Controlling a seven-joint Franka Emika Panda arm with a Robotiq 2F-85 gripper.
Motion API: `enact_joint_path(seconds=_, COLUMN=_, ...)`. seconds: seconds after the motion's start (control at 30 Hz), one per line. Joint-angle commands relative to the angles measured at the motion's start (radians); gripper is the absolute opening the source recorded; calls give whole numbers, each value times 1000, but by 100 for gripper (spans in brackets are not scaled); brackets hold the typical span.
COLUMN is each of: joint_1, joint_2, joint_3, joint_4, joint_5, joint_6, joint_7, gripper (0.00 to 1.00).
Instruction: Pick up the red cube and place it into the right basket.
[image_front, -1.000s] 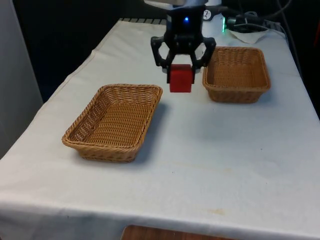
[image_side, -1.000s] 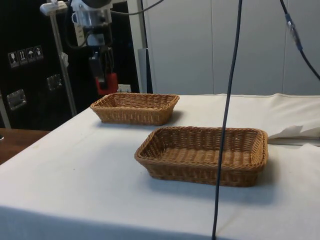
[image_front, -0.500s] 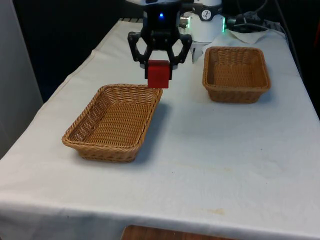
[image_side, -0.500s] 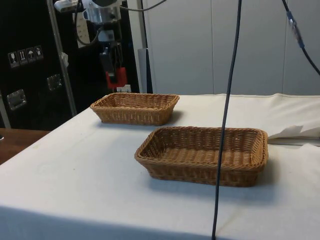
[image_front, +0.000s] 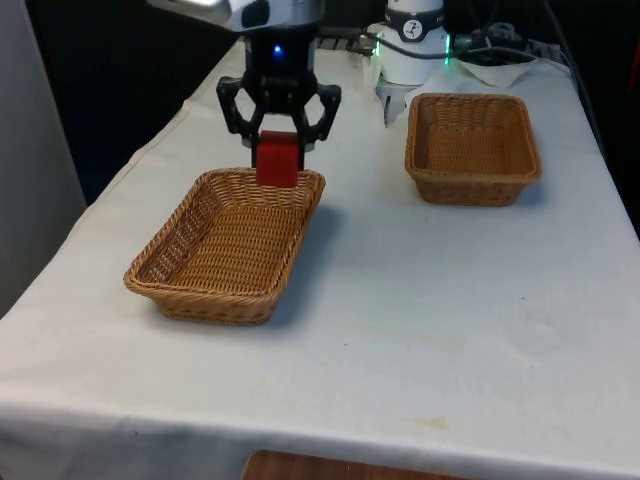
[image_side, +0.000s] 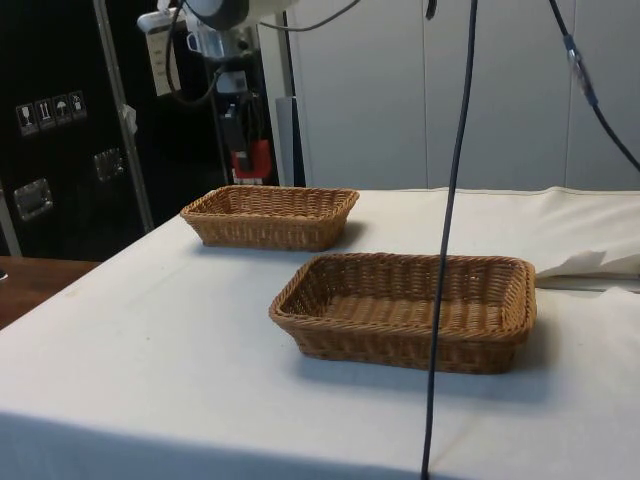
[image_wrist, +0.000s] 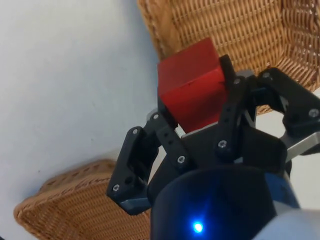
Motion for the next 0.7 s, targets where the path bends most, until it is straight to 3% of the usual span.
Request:
enact_joint_path(seconds=0.0, joint_1=-12, joint_2=9, joint_3=1, joint_4=4, joint_5=12, joint_6=7, joint_7=-12, gripper=1)
enact_joint_path(seconds=0.23, joint_1=-22, joint_2=47, joint_3=-22, joint_4=6, joint_5=41, joint_6=28, joint_7=-27, gripper=1)
enact_joint_path(seconds=0.27, joint_1=-14, joint_2=43, joint_3=-27, joint_4=2, joint_5=35, joint_6=26, joint_7=-22, gripper=1)
enact_joint_path(seconds=0.3, joint_1=-24, joint_2=53, joint_3=-23, joint_4=6, joint_5=45, joint_6=32, joint_7=-27, gripper=1)
enact_joint_path(seconds=0.33, joint_1=-26, joint_2=63, joint_3=-28, joint_4=6, joint_5=53, joint_6=38, joint_7=-27, gripper=1)
enact_joint_path(seconds=0.53, joint_1=-31, joint_2=99, joint_3=-42, joint_4=7, joint_5=83, joint_6=59, joint_7=-23, gripper=1)
enact_joint_path(seconds=0.57, joint_1=-24, joint_2=96, joint_3=-48, joint_4=2, joint_5=79, joint_6=56, joint_7=-22, gripper=1)
enact_joint_path(seconds=0.6, joint_1=-31, joint_2=104, joint_3=-45, joint_4=7, joint_5=88, joint_6=62, joint_7=-22, gripper=1)
enact_joint_path(seconds=0.67, joint_1=-32, joint_2=115, joint_3=-49, joint_4=7, joint_5=97, joint_6=69, joint_7=-21, gripper=1)
